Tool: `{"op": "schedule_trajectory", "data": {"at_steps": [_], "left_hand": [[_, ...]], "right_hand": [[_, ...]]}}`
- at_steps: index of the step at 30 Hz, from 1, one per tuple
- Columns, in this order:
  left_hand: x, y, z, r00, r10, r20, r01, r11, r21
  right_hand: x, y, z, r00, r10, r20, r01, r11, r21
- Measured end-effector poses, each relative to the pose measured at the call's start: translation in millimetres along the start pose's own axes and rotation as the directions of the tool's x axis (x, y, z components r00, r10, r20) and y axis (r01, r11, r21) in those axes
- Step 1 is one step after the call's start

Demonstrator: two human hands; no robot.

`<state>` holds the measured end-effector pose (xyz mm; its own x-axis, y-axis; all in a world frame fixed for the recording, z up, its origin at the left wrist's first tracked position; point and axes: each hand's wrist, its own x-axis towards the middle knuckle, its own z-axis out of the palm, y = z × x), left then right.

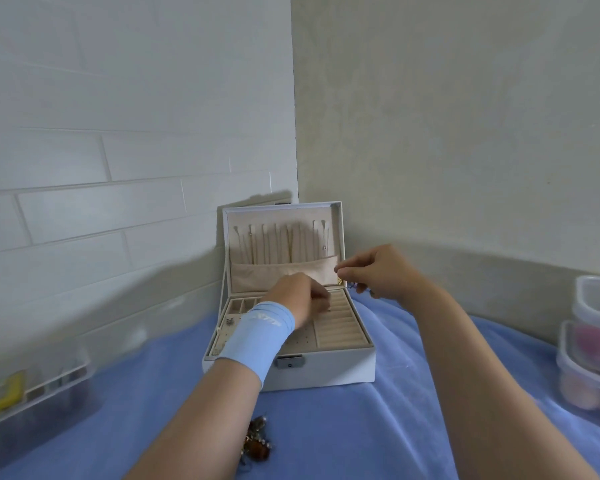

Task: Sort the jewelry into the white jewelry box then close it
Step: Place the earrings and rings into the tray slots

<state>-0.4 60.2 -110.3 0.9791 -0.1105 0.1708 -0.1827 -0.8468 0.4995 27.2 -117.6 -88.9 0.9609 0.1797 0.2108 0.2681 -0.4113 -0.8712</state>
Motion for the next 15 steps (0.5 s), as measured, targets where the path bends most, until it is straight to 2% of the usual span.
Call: {"op": "schedule_trajectory", "data": {"at_steps": [5, 11, 13, 15], "left_hand": [[12, 12, 2, 0.997, 0.04, 0.06, -0.05, 0.983, 0.177], [16, 11, -3, 0.991, 0.074, 0.109, -0.101, 0.958, 0.268], [15, 7, -4, 0.994, 0.073, 0.079, -0.091, 0.961, 0.261], [15, 1, -4, 0.997, 0.081, -0.017, -0.078, 0.986, 0.147]], "right_hand": [[1, 9, 2, 0.999, 0.042, -0.011, -0.042, 0.999, 0.02], [3, 18, 1, 0.994, 0.088, 0.068, -0.096, 0.989, 0.115], [3, 20, 1, 0.994, 0.085, 0.066, -0.092, 0.989, 0.116], [4, 20, 2, 0.996, 0.086, 0.033, -0.089, 0.989, 0.12]]}}
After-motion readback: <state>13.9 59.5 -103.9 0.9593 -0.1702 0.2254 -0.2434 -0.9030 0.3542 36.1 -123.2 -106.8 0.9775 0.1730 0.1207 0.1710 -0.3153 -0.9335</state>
